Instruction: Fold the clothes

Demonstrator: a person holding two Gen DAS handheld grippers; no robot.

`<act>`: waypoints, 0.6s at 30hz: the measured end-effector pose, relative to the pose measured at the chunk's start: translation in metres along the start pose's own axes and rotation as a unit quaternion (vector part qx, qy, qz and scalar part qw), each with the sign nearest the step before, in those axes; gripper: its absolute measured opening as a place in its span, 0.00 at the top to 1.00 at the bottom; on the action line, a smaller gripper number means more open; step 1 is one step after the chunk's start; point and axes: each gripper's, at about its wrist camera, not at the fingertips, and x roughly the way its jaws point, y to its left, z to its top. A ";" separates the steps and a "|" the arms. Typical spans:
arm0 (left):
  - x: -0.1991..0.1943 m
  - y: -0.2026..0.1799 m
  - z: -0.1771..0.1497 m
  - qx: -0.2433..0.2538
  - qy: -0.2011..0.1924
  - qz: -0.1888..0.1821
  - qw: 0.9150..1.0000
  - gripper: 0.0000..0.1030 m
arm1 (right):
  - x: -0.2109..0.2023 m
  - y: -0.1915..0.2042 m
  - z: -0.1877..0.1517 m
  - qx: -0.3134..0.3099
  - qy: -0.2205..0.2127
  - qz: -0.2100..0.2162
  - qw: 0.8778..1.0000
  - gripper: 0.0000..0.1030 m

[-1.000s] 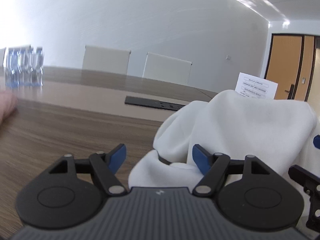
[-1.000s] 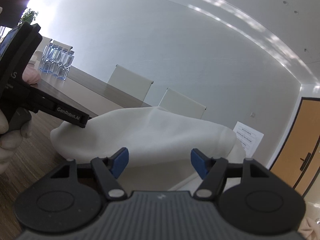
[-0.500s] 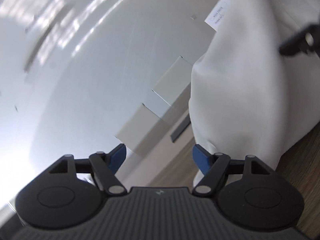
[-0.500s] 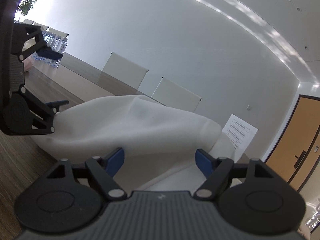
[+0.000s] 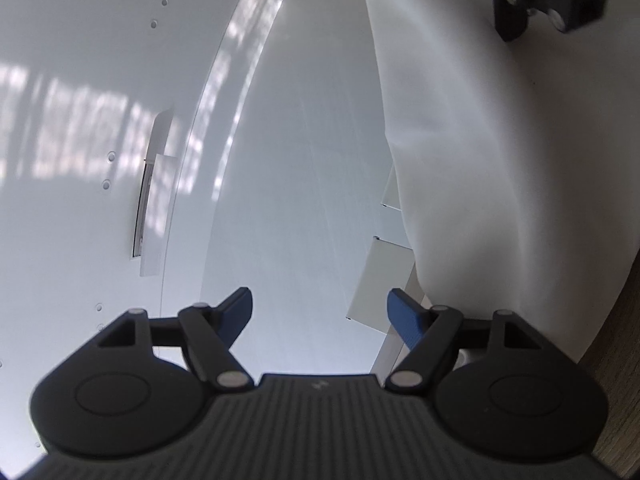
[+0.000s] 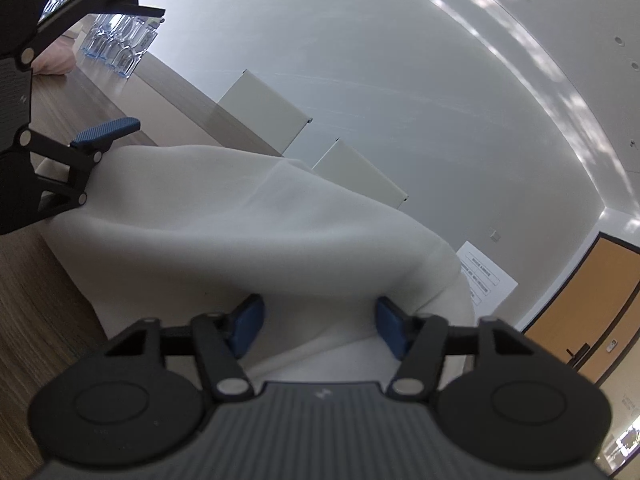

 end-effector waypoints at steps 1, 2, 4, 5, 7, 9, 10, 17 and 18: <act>0.000 -0.001 0.000 0.001 -0.001 0.003 1.000 0.28 | 0.003 0.001 0.001 -0.001 0.003 -0.002 1.000 0.97; 0.000 -0.002 0.000 0.003 -0.001 0.006 1.000 0.28 | 0.004 0.001 0.002 0.002 0.000 -0.006 1.000 1.00; -0.001 -0.004 0.000 0.007 -0.005 0.017 1.000 0.28 | 0.003 -0.001 0.004 0.010 -0.010 -0.016 1.000 1.00; -0.001 -0.005 0.000 0.009 -0.008 0.025 1.000 0.28 | 0.003 -0.002 0.005 0.014 -0.015 -0.020 1.000 1.00; -0.001 -0.006 0.000 0.014 -0.014 0.039 0.999 0.28 | 0.000 -0.008 0.012 0.020 -0.031 -0.039 0.999 1.00; -0.002 -0.008 0.001 0.019 -0.020 0.054 0.998 0.28 | -0.003 -0.017 0.021 0.029 -0.043 -0.052 0.997 1.00; -0.002 -0.009 0.001 0.022 -0.023 0.061 0.998 0.28 | -0.005 -0.023 0.025 0.036 -0.048 -0.056 0.997 1.00; -0.007 -0.013 0.000 0.089 -0.090 0.104 0.987 0.28 | -0.012 -0.037 0.035 0.087 -0.044 -0.013 0.995 0.99; -0.007 -0.013 -0.001 0.107 -0.104 0.110 0.983 0.24 | -0.013 -0.035 0.034 0.089 -0.043 -0.004 0.995 0.96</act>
